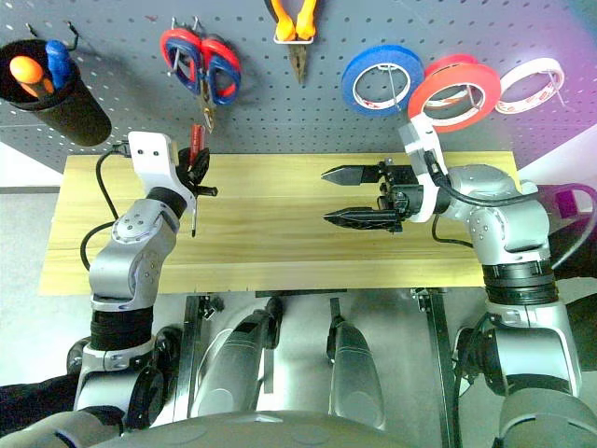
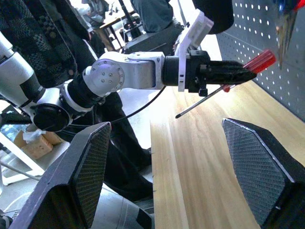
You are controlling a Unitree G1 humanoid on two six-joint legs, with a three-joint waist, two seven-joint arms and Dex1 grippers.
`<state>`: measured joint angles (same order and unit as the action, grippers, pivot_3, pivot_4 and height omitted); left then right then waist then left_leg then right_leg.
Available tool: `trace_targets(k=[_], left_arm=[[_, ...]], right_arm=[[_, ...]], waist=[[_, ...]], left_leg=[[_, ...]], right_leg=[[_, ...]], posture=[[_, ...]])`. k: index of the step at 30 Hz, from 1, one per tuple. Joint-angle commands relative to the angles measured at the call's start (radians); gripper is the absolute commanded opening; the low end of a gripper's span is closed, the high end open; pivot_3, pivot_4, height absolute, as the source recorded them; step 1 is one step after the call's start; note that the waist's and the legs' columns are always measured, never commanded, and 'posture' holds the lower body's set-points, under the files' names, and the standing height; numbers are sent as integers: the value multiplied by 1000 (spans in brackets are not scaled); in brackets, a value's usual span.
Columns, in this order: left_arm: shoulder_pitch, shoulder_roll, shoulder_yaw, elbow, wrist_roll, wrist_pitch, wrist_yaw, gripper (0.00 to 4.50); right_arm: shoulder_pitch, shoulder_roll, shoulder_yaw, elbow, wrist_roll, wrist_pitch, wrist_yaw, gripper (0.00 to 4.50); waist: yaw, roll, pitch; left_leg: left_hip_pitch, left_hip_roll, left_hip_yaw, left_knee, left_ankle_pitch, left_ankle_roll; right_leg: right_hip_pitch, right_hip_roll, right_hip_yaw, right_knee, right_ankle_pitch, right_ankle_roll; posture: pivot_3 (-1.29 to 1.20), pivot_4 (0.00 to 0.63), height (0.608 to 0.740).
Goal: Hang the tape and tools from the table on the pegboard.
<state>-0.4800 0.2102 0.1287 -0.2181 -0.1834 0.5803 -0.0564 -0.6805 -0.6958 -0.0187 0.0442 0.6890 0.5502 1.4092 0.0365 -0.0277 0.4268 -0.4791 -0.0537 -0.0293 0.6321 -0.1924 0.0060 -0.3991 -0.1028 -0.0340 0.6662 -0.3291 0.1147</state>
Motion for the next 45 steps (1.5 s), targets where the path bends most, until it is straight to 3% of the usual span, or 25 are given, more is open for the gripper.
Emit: trace_targets(k=[1, 13, 23, 36, 45], left_arm=[[14, 14, 4, -43, 5, -42, -17, 918], [161, 61, 62, -250, 71, -105, 26, 918], [211, 69, -5, -378, 99, -123, -11, 918], [159, 140, -8, -414, 151, -201, -59, 918], [37, 156, 24, -373, 143, -195, -64, 918]], right_arm=[[-11, -16, -42, -4, 6, -18, 4, 3906], [-59, -26, -38, 75, -30, -57, 27, 3906], [-66, -16, -69, 74, 28, -14, 75, 3906], [-56, -26, -113, 81, 54, -12, 85, 3906], [-65, -17, -115, 85, 55, -15, 84, 3906]], waist=[[1, 0, -1], [1, 0, -14], [4, -1, -24], [4, 0, -48], [4, 0, -60]], left_leg=[[0, 0, 0, 0, 0, 0], [0, 0, -1, 2, 0, 0], [0, 0, -2, 10, 1, -1], [1, 0, -2, 16, 1, -1], [1, 0, -2, 17, 1, -1]], right_leg=[[0, 0, 0, 0, 0, 0], [1, 0, -1, 1, 0, 0], [4, 0, -2, 5, 0, 0], [2, 0, -2, 17, 0, -1], [2, 0, -2, 18, 0, -1]], posture=[[-1, 297, 740], [6, 275, 740], [25, 269, 740], [23, 255, 740], [28, 240, 740]])
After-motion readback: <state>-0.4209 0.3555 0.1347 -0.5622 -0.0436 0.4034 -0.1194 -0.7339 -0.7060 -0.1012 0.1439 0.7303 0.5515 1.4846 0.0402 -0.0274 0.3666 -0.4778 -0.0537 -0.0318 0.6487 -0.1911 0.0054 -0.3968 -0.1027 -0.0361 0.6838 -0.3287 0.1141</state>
